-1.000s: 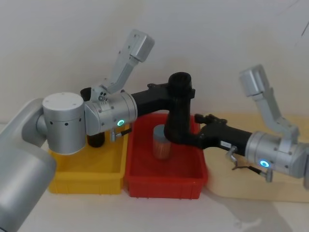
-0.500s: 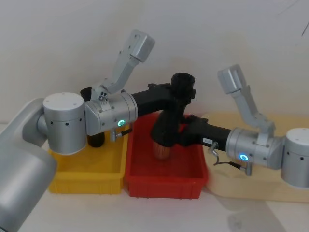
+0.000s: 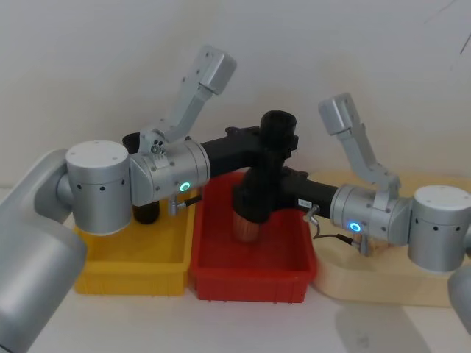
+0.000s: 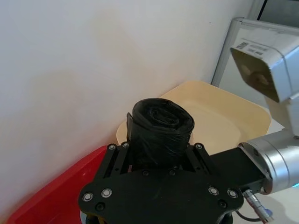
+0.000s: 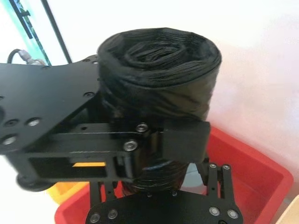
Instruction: Pick up the garbage bag with the one hand and transfer it to the other hand.
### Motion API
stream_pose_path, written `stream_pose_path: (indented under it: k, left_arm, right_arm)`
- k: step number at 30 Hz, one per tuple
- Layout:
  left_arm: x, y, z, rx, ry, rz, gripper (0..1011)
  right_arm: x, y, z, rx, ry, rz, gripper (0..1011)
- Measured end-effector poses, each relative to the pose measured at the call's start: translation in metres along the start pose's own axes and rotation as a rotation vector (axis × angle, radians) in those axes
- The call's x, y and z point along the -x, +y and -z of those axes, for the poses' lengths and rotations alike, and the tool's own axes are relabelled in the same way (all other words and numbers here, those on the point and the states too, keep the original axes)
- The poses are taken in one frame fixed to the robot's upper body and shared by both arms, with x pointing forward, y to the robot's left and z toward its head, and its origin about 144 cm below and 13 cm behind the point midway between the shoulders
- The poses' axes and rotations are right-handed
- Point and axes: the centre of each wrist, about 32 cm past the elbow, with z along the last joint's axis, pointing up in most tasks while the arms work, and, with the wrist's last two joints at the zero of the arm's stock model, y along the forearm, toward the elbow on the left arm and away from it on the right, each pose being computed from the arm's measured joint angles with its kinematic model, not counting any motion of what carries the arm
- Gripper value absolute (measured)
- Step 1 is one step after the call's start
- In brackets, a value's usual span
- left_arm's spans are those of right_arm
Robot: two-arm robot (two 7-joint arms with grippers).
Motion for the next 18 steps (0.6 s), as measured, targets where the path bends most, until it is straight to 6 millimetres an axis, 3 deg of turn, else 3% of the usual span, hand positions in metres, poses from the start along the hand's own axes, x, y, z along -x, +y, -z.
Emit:
stream_pose_path:
  k: [8, 14, 18]
  left_arm:
    - [0.0, 0.0, 0.0, 0.0, 0.0, 0.0, 404]
    - [0.0, 0.0, 0.0, 0.0, 0.0, 0.0, 404]
    - [0.0, 0.0, 0.0, 0.0, 0.0, 0.0, 404]
  right_arm:
    - [-0.0032, 0.0066, 0.0, -0.003, -0.005, 0.01, 815]
    - [-0.0044, 0.0093, -0.0001, -0.004, -0.008, 0.013, 611]
    - [-0.0049, 0.0102, -0.0002, -0.005, -0.009, 0.015, 552]
